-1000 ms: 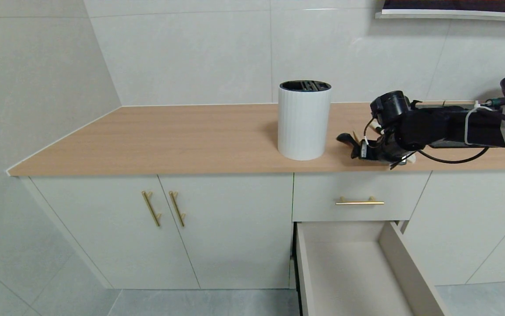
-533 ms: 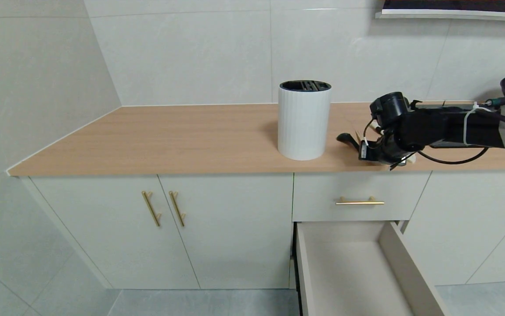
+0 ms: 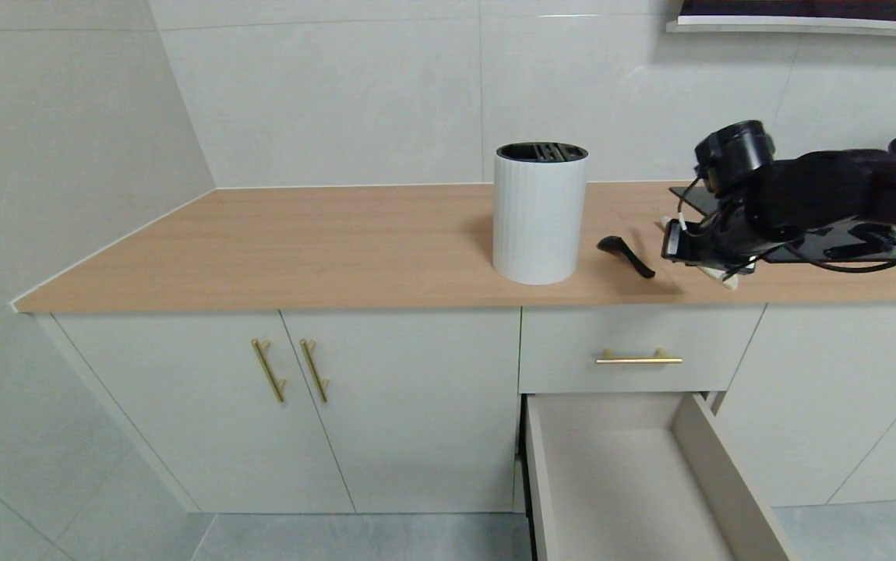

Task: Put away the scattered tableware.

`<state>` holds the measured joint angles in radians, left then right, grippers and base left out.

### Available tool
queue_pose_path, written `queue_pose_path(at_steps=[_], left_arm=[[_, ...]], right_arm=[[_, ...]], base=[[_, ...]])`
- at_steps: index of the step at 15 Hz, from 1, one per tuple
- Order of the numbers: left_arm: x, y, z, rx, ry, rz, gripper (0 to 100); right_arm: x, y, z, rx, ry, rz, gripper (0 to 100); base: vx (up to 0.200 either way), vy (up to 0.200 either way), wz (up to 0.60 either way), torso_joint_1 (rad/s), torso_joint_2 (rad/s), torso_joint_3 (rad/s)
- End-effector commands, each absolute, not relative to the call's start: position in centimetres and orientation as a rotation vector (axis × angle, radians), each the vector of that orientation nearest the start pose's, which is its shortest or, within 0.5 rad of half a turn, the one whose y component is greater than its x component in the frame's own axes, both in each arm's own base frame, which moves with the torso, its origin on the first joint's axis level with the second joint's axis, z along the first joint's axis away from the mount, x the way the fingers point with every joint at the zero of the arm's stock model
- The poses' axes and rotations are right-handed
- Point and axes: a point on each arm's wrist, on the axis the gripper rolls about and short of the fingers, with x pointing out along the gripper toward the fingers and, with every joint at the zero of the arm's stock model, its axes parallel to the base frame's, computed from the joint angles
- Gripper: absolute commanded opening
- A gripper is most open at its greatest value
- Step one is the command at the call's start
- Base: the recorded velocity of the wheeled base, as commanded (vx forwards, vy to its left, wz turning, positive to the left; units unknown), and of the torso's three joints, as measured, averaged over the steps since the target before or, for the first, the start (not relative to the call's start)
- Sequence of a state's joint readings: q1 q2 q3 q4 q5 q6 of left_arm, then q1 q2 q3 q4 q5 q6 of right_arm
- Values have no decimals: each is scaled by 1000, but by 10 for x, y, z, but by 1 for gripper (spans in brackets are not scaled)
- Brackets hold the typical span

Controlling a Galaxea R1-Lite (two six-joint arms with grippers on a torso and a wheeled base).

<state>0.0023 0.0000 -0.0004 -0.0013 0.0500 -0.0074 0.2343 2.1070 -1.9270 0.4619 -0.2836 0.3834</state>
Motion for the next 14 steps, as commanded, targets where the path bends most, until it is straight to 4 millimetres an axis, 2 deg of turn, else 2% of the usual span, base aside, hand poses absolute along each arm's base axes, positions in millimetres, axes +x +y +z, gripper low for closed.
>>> queue_pose_path(at_steps=[1, 4, 6, 9, 11, 14], left_arm=[[-23, 1, 76, -8, -3, 54, 100], [-23, 1, 76, -8, -3, 54, 100], [-23, 1, 76, -8, -3, 54, 100], [-23, 1, 76, -8, -2, 52, 100], [-23, 1, 76, -8, -2, 52, 100], [-23, 1, 76, -8, -2, 54, 100]], right_arm=[[325, 71, 299, 250, 532, -114, 0], [265, 61, 300, 254, 577, -31, 0], [224, 65, 296, 235, 593, 24, 0], [171, 65, 283, 162, 610, 110, 0], [159, 67, 271, 136, 642, 138, 0], [159, 69, 260, 84, 682, 151, 0]], base=[[0, 0, 0, 0, 0, 0], [0, 0, 0, 0, 0, 0], [0, 0, 0, 0, 0, 0], [0, 0, 0, 0, 0, 0], [0, 0, 0, 0, 0, 0], [0, 0, 0, 0, 0, 0]])
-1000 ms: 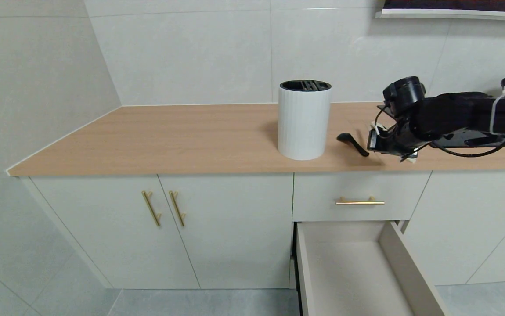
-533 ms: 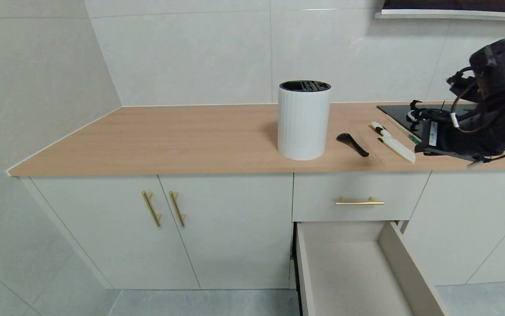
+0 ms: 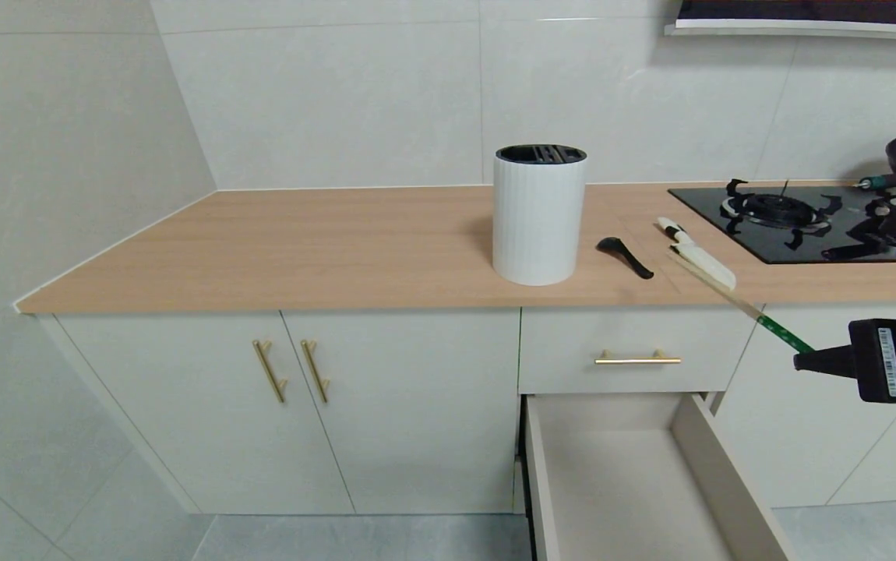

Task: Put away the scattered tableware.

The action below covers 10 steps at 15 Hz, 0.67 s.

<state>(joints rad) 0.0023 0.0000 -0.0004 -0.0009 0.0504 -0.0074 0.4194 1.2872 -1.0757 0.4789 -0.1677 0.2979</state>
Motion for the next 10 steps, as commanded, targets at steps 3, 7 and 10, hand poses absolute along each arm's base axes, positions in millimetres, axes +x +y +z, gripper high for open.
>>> queue_pose_path(at_steps=[3, 7, 10], left_arm=[[-23, 1, 76, -8, -2, 54, 100], [-23, 1, 76, -8, -2, 52, 100], [-23, 1, 76, -8, -3, 54, 100]], right_arm=[[164, 76, 246, 49, 737, 170, 0], [172, 80, 238, 35, 775, 163, 0], [173, 81, 236, 31, 783, 163, 0]], base=[[0, 0, 0, -28, 82, 54], [0, 0, 0, -137, 414, 270], [0, 0, 0, -142, 461, 321]])
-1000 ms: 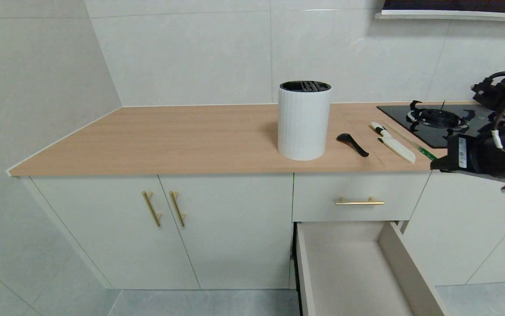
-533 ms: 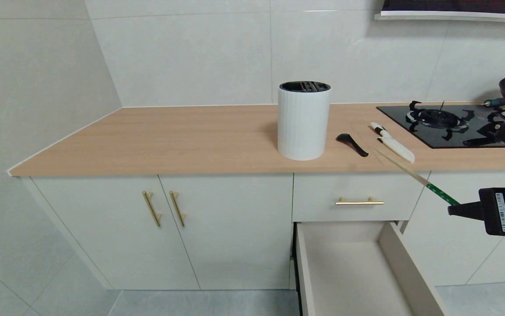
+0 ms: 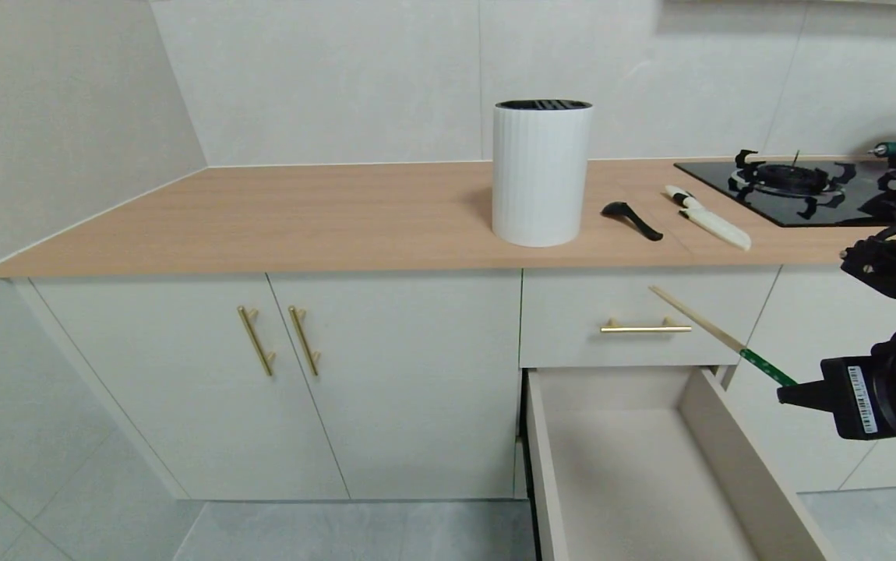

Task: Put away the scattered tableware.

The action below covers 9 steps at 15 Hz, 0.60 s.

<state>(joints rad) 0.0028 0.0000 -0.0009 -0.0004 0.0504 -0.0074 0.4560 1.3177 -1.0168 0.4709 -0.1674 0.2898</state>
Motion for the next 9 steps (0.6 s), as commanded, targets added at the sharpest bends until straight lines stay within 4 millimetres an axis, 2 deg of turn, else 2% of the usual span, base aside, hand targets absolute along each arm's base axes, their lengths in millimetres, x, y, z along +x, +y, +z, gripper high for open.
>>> queue_pose_path(at_steps=[1, 6, 9], left_arm=[[-23, 1, 76, -8, -2, 54, 100], [-23, 1, 76, -9, -2, 54, 100], [-23, 1, 76, -8, -3, 54, 100]], right_arm=[[174, 81, 235, 29, 790, 161, 0], [177, 83, 231, 21, 805, 160, 0], [183, 91, 219, -29, 843, 184, 0]], base=[[0, 0, 0, -129, 461, 330], [0, 0, 0, -89, 452, 352], [0, 0, 0, -33, 385, 344]])
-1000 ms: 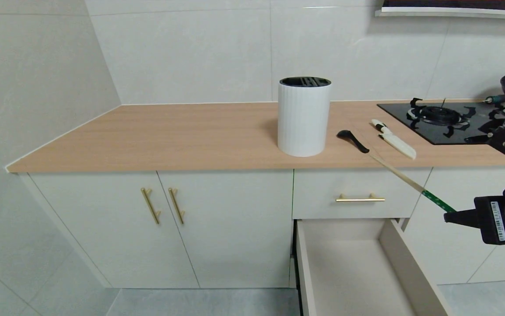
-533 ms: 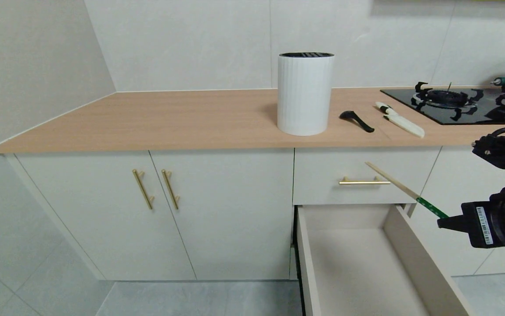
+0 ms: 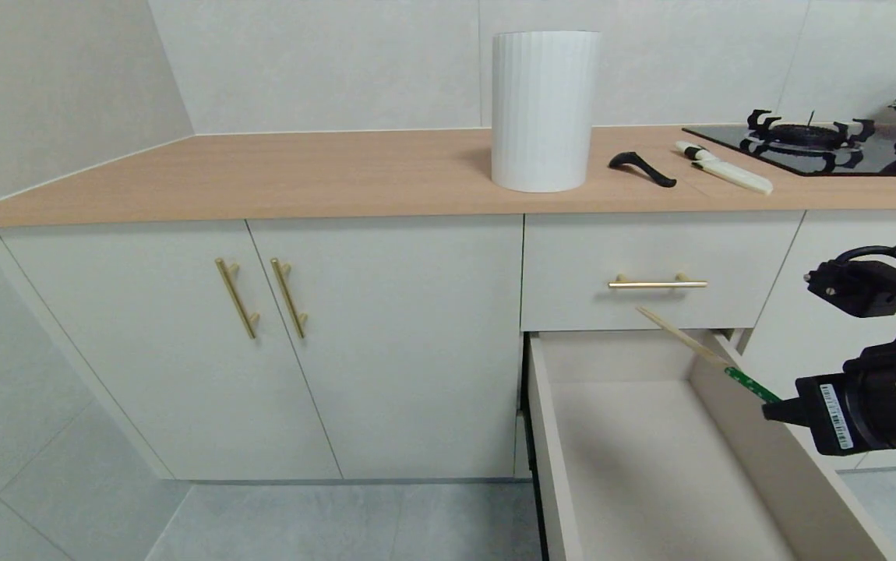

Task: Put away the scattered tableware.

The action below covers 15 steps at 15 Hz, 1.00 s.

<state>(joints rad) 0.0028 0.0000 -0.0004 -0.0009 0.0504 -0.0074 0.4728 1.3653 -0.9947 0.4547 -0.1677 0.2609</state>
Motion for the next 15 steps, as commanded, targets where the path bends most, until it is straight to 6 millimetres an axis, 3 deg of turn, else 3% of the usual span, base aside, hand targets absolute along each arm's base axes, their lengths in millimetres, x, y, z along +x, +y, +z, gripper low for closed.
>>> queue_pose_path(at_steps=[1, 8, 15], left_arm=[[-23, 1, 76, -8, -2, 54, 100], [-23, 1, 76, -8, -2, 54, 100], [-23, 1, 76, -8, -3, 54, 100]], right_arm=[[185, 92, 215, -31, 849, 183, 0], [207, 112, 186, -74, 924, 199, 0], [268, 153, 105, -123, 1143, 158, 0]], base=[[0, 0, 0, -12, 159, 134], [0, 0, 0, -1, 22, 19], [0, 0, 0, 0, 0, 0]])
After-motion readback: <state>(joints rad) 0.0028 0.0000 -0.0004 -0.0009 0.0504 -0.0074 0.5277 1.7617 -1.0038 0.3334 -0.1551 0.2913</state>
